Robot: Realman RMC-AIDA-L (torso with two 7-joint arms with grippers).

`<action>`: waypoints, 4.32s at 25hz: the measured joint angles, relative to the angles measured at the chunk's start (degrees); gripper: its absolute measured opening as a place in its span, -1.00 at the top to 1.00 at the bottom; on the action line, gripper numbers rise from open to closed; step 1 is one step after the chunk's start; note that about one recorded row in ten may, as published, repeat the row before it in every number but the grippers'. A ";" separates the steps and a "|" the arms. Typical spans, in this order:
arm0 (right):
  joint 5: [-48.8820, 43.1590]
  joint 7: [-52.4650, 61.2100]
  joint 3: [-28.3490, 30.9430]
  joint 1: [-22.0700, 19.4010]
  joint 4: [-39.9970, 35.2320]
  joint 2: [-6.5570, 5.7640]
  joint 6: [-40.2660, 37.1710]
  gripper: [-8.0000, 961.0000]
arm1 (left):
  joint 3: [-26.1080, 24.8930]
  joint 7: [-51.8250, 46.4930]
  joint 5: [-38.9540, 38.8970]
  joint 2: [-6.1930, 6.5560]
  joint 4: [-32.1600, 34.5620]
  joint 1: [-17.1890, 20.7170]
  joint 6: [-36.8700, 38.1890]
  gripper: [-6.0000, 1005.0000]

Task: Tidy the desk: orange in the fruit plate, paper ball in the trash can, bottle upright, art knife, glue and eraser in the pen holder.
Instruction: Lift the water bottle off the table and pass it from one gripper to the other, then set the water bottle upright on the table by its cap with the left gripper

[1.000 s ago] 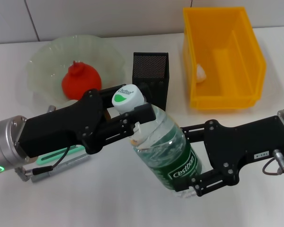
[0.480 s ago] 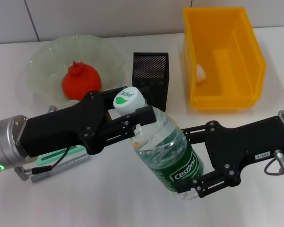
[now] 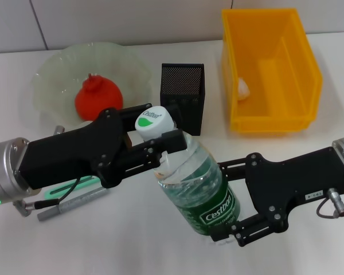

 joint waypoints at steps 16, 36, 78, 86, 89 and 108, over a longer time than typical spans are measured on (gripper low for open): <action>-0.03 0.25 0.59 -0.65 0.40 -0.24 -0.07 -0.63 | -0.32 -3.38 0.45 0.05 4.60 0.64 0.28 0.11; -1.36 13.32 0.68 -0.92 -15.37 -0.23 -4.34 -0.63 | 0.88 -3.27 2.11 0.02 5.50 0.32 0.44 0.11; -1.31 11.75 1.31 -2.26 -15.53 -0.01 -4.45 -0.63 | 1.38 -4.38 1.98 0.92 8.44 2.07 1.33 0.11; -1.27 11.20 1.41 -2.69 -15.26 -0.19 -4.48 -0.63 | 0.67 -4.38 2.02 1.21 9.68 3.14 1.40 0.11; -1.27 9.95 1.60 -4.14 -15.04 -0.22 -4.45 -0.63 | -0.76 -4.28 2.03 1.81 10.43 3.97 1.10 0.11; 1.53 -8.12 9.72 -6.85 3.98 -0.12 -3.68 -0.63 | -12.60 10.12 1.76 1.03 12.85 12.60 -11.76 0.11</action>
